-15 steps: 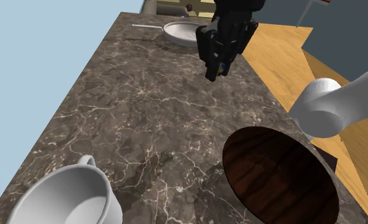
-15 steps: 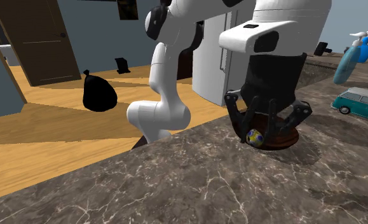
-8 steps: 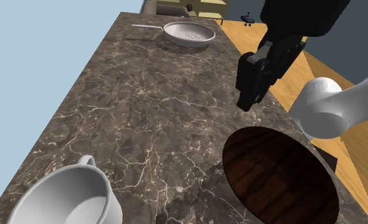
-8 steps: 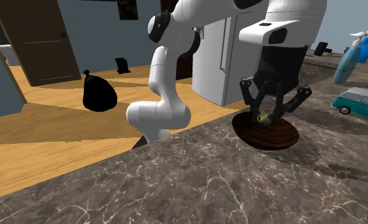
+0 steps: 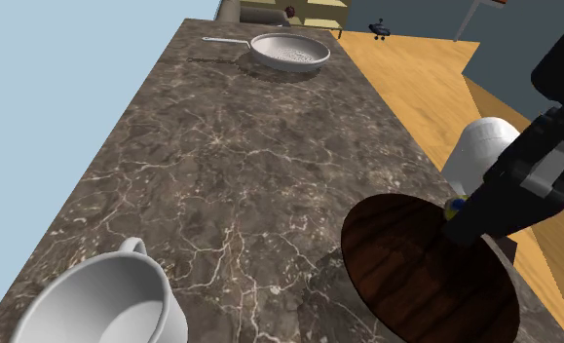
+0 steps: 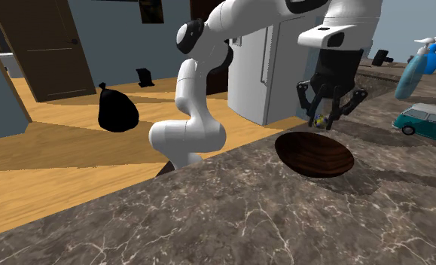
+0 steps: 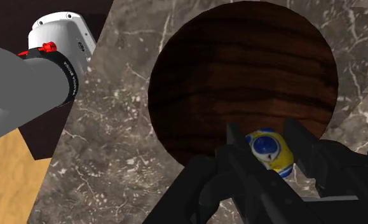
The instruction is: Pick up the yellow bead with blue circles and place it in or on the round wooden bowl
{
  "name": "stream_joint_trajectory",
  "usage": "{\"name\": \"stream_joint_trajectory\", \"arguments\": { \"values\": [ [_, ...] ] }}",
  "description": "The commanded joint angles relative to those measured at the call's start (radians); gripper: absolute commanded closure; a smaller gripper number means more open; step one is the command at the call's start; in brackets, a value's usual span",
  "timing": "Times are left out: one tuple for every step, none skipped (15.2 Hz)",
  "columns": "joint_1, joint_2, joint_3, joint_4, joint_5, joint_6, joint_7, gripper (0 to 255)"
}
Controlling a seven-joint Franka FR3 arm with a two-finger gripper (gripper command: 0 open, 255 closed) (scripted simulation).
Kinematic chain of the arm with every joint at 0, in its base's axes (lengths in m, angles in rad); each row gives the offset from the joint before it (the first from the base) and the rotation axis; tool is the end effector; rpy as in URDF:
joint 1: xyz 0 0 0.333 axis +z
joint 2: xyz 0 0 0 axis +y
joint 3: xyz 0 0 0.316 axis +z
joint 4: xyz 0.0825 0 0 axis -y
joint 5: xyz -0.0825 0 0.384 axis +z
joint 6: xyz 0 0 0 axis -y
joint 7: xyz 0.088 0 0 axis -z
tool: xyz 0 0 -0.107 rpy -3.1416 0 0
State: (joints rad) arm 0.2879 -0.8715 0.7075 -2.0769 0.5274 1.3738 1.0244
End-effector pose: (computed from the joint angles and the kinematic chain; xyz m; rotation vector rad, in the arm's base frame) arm 0.0369 0.3744 0.6227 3.1342 -0.1866 0.0067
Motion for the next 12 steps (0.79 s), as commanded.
{"name": "stream_joint_trajectory", "arguments": {
  "values": [
    [0.009,-0.016,0.009,-0.024,0.013,0.011,0.007,255],
    [0.012,-0.022,0.013,-0.039,0.017,0.021,0.005,255],
    [0.014,-0.027,0.016,-0.055,0.022,0.031,0.002,255],
    [0.017,-0.032,0.020,-0.070,0.026,0.042,0.000,255],
    [0.019,-0.038,0.025,-0.085,0.031,0.052,-0.002,255],
    [0.022,-0.043,0.029,-0.100,0.035,0.062,-0.004,255],
    [0.024,-0.048,0.034,-0.115,0.040,0.073,-0.006,255],
    [0.026,-0.052,0.038,-0.129,0.045,0.083,-0.008,255],
    [0.029,-0.057,0.043,-0.143,0.050,0.093,-0.010,255],
    [0.031,-0.061,0.048,-0.158,0.055,0.104,-0.012,255],
    [0.033,-0.065,0.053,-0.171,0.060,0.114,-0.013,255],
    [0.035,-0.069,0.058,-0.185,0.065,0.124,-0.015,255]
  ]
}}
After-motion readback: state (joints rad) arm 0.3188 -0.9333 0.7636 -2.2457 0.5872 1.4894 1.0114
